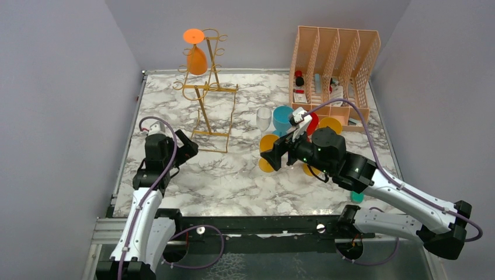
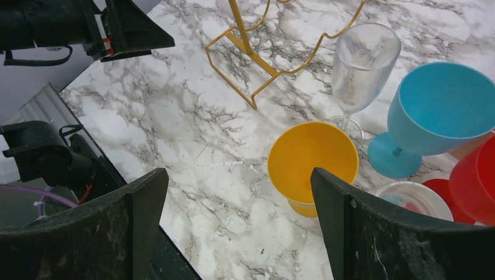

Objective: Take the wine glass off the wine glass rack
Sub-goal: Place the wine glass at the center of the board, then pick up the wine glass from the wine rack.

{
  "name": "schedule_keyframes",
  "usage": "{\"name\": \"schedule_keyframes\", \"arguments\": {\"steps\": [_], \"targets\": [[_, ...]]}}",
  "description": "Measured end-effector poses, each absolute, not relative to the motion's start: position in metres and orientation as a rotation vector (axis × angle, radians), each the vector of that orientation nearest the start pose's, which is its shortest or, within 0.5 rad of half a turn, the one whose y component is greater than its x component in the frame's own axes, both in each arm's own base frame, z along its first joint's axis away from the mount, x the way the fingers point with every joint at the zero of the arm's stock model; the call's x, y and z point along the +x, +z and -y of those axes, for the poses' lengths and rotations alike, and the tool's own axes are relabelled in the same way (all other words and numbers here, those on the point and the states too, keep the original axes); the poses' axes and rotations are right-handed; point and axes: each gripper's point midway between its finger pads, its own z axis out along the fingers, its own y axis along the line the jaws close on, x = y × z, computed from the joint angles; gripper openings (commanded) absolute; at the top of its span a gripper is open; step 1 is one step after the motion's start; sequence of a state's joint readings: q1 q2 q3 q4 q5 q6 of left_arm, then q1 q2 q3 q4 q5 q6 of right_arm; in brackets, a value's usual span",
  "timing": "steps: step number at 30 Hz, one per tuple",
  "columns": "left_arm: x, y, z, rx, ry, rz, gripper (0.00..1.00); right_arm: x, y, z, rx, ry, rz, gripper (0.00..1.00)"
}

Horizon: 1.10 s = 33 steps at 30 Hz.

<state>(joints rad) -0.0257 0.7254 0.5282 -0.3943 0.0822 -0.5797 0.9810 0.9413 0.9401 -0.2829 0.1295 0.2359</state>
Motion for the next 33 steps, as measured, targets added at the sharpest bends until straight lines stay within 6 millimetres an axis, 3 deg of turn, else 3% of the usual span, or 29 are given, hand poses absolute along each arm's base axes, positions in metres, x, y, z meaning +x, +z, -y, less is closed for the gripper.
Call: {"name": "schedule_keyframes", "arguments": {"steps": [5,10,14,21,28,33], "targets": [[0.274,0.153,0.032,-0.576,-0.434,-2.098,0.99,0.202,0.282,-0.267,-0.576,0.696,-1.802,0.99],[0.291,0.158,0.007,-0.672,-0.4,-2.094,0.99,0.201,0.286,-0.261,-0.563,0.688,-1.788,1.0],[0.313,0.178,-0.011,-0.717,-0.41,-2.067,0.99,0.203,0.284,-0.258,-0.563,0.665,-1.793,1.0],[0.373,0.248,-0.032,-0.602,-0.433,-1.967,0.97,0.204,0.277,-0.254,-0.586,0.62,-1.809,1.0],[0.448,0.326,-0.071,-0.498,-0.426,-1.837,0.88,0.204,0.272,-0.249,-0.602,0.586,-1.822,1.0],[0.504,0.351,-0.069,-0.378,-0.593,-1.771,0.83,0.205,0.272,-0.249,-0.611,0.58,-1.819,1.0]]}}
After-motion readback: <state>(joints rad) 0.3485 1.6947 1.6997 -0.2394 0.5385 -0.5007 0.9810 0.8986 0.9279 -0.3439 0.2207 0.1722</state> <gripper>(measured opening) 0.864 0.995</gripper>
